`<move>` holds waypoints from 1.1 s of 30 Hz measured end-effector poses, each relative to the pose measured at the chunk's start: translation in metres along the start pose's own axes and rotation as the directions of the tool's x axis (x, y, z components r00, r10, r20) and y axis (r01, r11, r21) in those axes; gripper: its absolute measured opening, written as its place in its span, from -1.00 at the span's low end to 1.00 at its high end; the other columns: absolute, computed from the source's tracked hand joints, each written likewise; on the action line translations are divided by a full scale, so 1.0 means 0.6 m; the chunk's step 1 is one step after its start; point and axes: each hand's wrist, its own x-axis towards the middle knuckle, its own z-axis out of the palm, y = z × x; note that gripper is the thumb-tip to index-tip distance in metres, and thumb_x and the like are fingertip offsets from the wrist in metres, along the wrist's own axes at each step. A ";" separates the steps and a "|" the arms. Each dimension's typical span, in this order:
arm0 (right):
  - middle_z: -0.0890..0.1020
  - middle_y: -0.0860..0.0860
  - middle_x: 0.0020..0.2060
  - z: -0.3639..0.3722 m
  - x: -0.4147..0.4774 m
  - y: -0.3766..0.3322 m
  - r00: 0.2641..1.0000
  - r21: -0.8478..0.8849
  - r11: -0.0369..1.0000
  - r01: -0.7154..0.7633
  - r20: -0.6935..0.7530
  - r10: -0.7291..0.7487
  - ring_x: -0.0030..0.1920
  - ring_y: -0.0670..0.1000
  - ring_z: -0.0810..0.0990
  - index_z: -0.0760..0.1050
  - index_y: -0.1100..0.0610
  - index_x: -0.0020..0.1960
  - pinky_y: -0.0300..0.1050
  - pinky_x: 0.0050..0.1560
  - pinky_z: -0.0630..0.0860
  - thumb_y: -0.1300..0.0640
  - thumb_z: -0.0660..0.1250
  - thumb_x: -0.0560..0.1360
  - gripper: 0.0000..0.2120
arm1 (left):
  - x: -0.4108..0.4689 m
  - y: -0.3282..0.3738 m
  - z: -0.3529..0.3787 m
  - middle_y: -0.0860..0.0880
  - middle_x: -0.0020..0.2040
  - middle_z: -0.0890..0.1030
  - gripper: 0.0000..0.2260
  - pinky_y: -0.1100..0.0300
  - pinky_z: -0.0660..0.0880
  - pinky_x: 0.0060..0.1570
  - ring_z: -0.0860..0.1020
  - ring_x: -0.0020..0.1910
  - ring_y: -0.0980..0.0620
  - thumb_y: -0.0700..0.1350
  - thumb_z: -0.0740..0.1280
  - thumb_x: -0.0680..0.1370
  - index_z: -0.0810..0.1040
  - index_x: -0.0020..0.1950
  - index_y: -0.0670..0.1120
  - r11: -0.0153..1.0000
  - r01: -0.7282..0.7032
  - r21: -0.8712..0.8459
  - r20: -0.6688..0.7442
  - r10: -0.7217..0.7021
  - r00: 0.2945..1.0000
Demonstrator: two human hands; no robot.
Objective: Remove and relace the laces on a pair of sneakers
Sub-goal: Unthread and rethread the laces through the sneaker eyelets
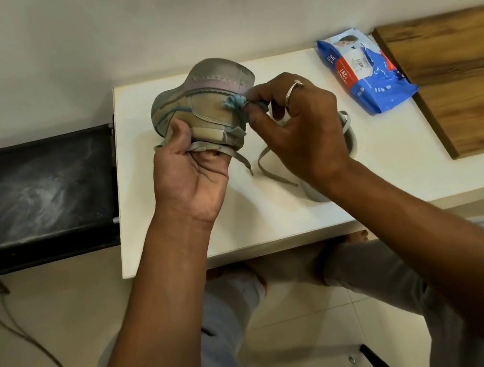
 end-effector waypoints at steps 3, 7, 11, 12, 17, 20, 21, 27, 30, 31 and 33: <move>0.65 -0.03 -0.18 0.003 -0.003 -0.003 0.999 -0.001 1.000 -0.015 0.048 0.015 -0.24 -0.13 0.46 0.66 0.13 0.03 -0.36 -0.21 0.42 0.16 0.42 0.50 -0.88 | 0.001 0.000 -0.002 -0.26 0.36 0.49 -0.63 -0.17 0.40 0.31 0.49 0.32 -0.24 -0.08 0.06 0.69 0.34 0.45 -0.20 1.000 -0.003 0.002 -0.002 0.003 1.000; 0.64 -0.13 -0.20 0.004 -0.006 -0.009 0.988 -0.003 0.997 -0.073 0.134 0.073 -0.26 -0.05 0.54 0.67 0.06 0.00 -0.23 -0.24 0.50 0.10 0.43 0.48 -0.88 | 0.002 0.003 -0.004 -0.28 0.36 0.47 -0.63 -0.18 0.38 0.33 0.48 0.32 -0.26 -0.07 0.05 0.70 0.36 0.43 -0.21 1.000 -0.008 0.011 -0.005 0.008 1.000; 0.61 -0.20 -0.24 0.000 -0.004 -0.006 0.974 0.023 0.986 -0.166 0.159 0.160 -0.24 -0.04 0.58 0.67 0.08 0.01 -0.19 -0.23 0.54 0.09 0.41 0.50 -0.87 | 0.001 0.007 -0.004 -0.26 0.36 0.49 -0.68 -0.19 0.32 0.39 0.48 0.33 -0.25 -0.08 0.06 0.69 0.44 0.33 -0.21 0.999 -0.027 -0.025 -0.004 0.027 1.000; 0.59 -0.22 -0.24 0.001 -0.005 -0.005 0.972 0.041 0.982 -0.182 0.156 0.174 -0.22 -0.06 0.58 0.67 0.09 0.03 -0.23 -0.22 0.54 0.11 0.41 0.51 -0.87 | 0.001 0.008 -0.004 -0.25 0.36 0.48 -0.67 -0.19 0.30 0.40 0.47 0.34 -0.24 -0.07 0.06 0.69 0.44 0.34 -0.21 0.999 -0.028 -0.032 -0.004 0.028 1.000; 0.58 -0.21 -0.17 0.008 -0.005 -0.007 0.985 0.115 0.983 -0.143 0.110 0.130 -0.16 -0.20 0.55 0.64 0.16 0.10 -0.45 -0.17 0.45 0.20 0.42 0.53 -0.84 | -0.005 0.006 0.005 -0.34 0.44 0.34 -0.50 -0.20 0.24 0.44 0.37 0.40 -0.31 -0.02 0.17 0.65 0.22 0.52 -0.24 0.997 -0.081 0.017 0.082 0.080 0.993; 0.58 -0.19 -0.18 0.008 -0.007 -0.003 0.987 0.104 0.985 -0.140 0.088 0.131 -0.17 -0.16 0.55 0.64 0.16 0.09 -0.40 -0.19 0.47 0.20 0.41 0.53 -0.85 | -0.017 -0.003 0.020 -0.33 0.39 0.39 -0.39 -0.09 0.27 0.44 0.42 0.38 -0.23 -0.07 0.33 0.54 0.22 0.49 -0.29 0.971 -0.127 0.202 0.134 0.101 0.986; 0.58 -0.18 -0.19 0.007 -0.008 -0.002 0.987 0.103 0.984 -0.145 0.080 0.137 -0.17 -0.16 0.54 0.64 0.16 0.09 -0.38 -0.19 0.48 0.20 0.41 0.52 -0.85 | -0.019 -0.007 0.023 -0.31 0.34 0.44 -0.39 -0.06 0.30 0.43 0.44 0.35 -0.19 -0.11 0.37 0.52 0.24 0.47 -0.30 0.949 -0.149 0.279 0.137 0.114 0.984; 0.62 0.02 -0.10 0.008 0.002 -0.023 1.000 0.127 0.992 0.022 0.014 -0.024 -0.15 -0.23 0.49 0.63 0.23 0.07 -0.44 -0.14 0.40 0.24 0.42 0.51 -0.85 | -0.022 -0.021 0.023 -0.26 0.28 0.47 -0.57 -0.08 0.34 0.40 0.45 0.34 -0.23 -0.18 0.24 0.59 0.31 0.43 -0.27 0.867 -0.246 0.433 0.153 0.198 0.968; 0.63 0.10 -0.06 0.013 0.003 -0.025 0.995 0.131 0.987 0.094 0.011 -0.096 -0.10 -0.17 0.50 0.64 0.26 0.07 -0.45 -0.10 0.37 0.26 0.44 0.51 -0.85 | -0.029 -0.017 0.025 -0.27 0.24 0.46 -0.57 -0.02 0.43 0.29 0.48 0.23 -0.19 -0.15 0.16 0.64 0.24 0.48 -0.29 0.914 -0.219 0.343 0.134 0.183 0.974; 0.63 0.10 -0.06 0.014 0.001 -0.024 0.995 0.138 0.986 0.098 0.014 -0.101 -0.09 -0.10 0.53 0.64 0.26 0.07 -0.40 -0.09 0.41 0.27 0.44 0.50 -0.84 | -0.030 -0.016 0.024 -0.27 0.24 0.46 -0.57 -0.03 0.42 0.29 0.48 0.23 -0.19 -0.13 0.13 0.66 0.23 0.48 -0.29 0.931 -0.204 0.304 0.130 0.172 0.977; 0.63 0.12 -0.04 0.017 -0.006 -0.021 0.990 0.138 0.981 0.135 0.031 -0.140 -0.06 0.01 0.59 0.65 0.25 0.08 -0.21 -0.07 0.53 0.28 0.44 0.50 -0.84 | -0.030 -0.013 0.021 -0.28 0.27 0.43 -0.56 -0.10 0.33 0.35 0.45 0.25 -0.21 -0.08 0.10 0.68 0.21 0.50 -0.27 0.953 -0.188 0.237 0.119 0.163 0.979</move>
